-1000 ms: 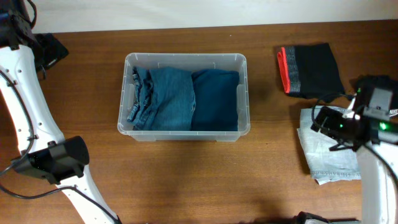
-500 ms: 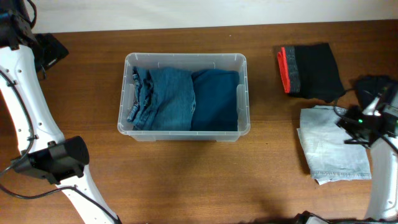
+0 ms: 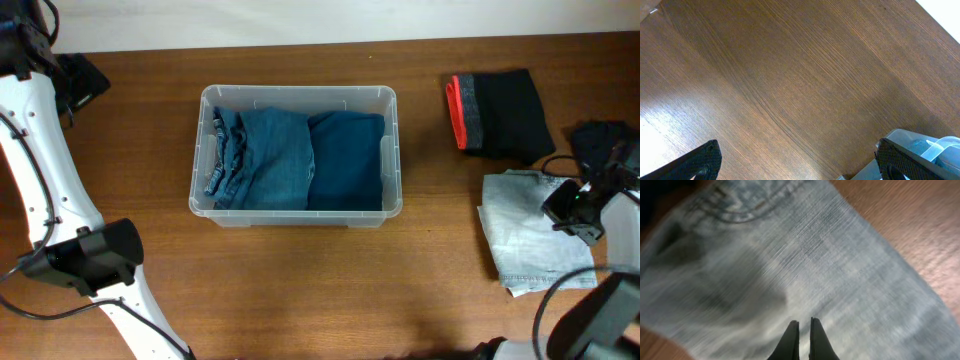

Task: Pack container
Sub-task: 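Lower the right gripper onto the grey jeans' right edge and grasp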

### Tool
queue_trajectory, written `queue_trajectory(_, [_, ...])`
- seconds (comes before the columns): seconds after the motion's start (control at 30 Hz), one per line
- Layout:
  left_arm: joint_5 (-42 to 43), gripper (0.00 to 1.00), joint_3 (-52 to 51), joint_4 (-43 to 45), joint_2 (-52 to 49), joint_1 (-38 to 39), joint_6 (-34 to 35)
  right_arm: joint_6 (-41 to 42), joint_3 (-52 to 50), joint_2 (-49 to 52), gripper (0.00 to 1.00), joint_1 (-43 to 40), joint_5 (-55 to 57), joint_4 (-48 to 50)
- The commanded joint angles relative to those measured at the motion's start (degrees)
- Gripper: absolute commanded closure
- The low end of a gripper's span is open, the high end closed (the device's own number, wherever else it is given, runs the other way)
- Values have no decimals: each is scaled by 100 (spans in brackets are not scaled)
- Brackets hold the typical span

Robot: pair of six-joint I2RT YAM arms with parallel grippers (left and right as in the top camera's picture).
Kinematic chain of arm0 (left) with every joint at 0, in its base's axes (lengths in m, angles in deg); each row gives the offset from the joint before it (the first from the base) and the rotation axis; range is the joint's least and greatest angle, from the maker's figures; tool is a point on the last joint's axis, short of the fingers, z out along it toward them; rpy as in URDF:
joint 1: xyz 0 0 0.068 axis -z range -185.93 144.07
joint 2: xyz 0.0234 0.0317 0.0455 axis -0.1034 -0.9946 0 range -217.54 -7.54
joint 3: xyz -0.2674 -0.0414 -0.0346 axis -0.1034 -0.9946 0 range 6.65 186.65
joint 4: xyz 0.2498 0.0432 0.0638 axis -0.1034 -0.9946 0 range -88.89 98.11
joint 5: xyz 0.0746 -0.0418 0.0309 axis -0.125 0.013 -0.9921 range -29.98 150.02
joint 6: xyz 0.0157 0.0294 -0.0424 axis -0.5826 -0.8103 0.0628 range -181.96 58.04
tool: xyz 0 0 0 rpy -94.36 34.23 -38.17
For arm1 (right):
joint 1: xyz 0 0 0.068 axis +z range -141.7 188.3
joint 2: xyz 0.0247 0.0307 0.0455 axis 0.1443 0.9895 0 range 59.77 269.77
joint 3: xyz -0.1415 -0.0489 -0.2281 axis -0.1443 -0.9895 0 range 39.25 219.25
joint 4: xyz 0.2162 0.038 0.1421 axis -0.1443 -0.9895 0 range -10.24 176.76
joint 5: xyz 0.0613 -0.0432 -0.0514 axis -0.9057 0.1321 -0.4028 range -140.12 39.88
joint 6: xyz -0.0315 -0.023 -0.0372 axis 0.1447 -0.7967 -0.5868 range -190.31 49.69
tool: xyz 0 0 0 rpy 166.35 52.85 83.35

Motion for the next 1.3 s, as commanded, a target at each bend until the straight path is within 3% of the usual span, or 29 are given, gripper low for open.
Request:
queue_trajectory(0.0, [-24,1,-35,-7,90,-4,31,28,81,345,96,-15,33,63])
queue_trajectory(0.27, [-24,1,-33,-7,90,-4,31,31,81,973,96,-9,-153,68])
queue_trajectory(0.4, [-22,1,-35,-7,90,-4,31,90,79,1058,96,-9,-1119,15])
queue_trajectory(0.53, [-24,1,-33,-7,90,-4,31,968,79,1058,96,9,-1497,22])
queue_trajectory(1.07, [-22,0,-33,-7,92,-4,31,4356,79,1058,96,234,-1222,291])
queue_trajectory(1.17, [-24,1,-33,-4,92,-4,31,4498,81,1056,96,234,-1443,455])
queue_trajectory(1.27, [-24,1,-33,-4,90,-4,31,4048,140,1049,96,221,-1473,627])
